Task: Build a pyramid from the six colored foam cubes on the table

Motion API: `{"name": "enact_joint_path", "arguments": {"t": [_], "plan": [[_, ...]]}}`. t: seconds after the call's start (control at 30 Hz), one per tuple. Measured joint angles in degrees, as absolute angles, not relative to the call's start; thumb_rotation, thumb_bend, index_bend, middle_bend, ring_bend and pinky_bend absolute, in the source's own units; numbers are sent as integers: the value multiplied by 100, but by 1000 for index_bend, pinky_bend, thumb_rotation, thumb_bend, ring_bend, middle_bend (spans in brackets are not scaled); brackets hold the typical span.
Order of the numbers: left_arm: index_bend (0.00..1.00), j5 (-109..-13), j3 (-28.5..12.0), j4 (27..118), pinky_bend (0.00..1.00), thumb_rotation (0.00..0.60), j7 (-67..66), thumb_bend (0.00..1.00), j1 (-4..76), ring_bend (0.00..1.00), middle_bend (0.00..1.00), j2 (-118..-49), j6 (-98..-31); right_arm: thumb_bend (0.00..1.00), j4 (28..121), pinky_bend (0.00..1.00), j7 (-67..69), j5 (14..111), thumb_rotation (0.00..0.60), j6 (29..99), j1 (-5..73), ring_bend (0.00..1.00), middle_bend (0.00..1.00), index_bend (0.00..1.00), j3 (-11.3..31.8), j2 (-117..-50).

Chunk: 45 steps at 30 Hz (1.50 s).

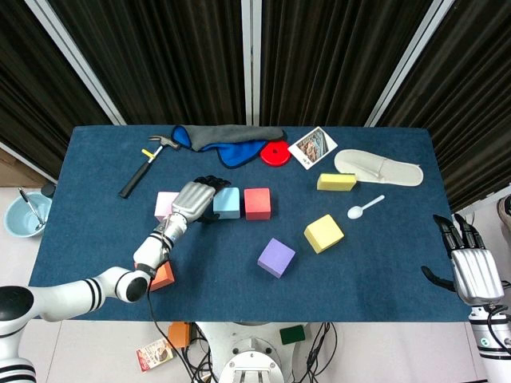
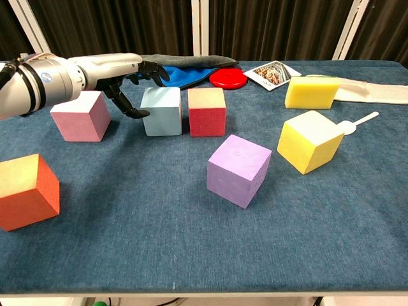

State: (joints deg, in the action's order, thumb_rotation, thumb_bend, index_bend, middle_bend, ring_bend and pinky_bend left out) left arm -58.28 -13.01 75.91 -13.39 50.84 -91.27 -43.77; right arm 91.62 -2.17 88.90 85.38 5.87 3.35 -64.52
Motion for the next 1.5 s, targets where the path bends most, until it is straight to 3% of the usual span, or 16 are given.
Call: {"name": "enact_joint_path", "arguments": {"t": [0.4, 0.63, 0.77, 1.5], "plan": [[161, -5825, -1278, 7420, 172, 578, -1221, 279, 5182, 118, 155, -9234, -4339, 176, 9181, 135, -227, 8862, 600, 8553, 561, 15, 100, 0, 326, -6450], [275, -5824, -1267, 7241, 173, 600, -1160, 279, 5232, 227, 281, -9347, -4320, 176, 9166, 135, -220, 8853, 600, 8543, 560, 15, 100, 1, 325, -6467], [283, -5929, -1249, 7207, 173, 600, -1083, 280, 5217, 244, 305, -9374, -4394, 176, 9165, 133, -223, 8848, 600, 8524, 571, 15, 100, 0, 329, -6469], [283, -6080, -1262, 7088, 174, 600, -967, 279, 5338, 247, 306, -9464, -4347, 176, 9158, 129, -199, 8812, 600, 8574, 495, 15, 100, 0, 304, -6460]]}}
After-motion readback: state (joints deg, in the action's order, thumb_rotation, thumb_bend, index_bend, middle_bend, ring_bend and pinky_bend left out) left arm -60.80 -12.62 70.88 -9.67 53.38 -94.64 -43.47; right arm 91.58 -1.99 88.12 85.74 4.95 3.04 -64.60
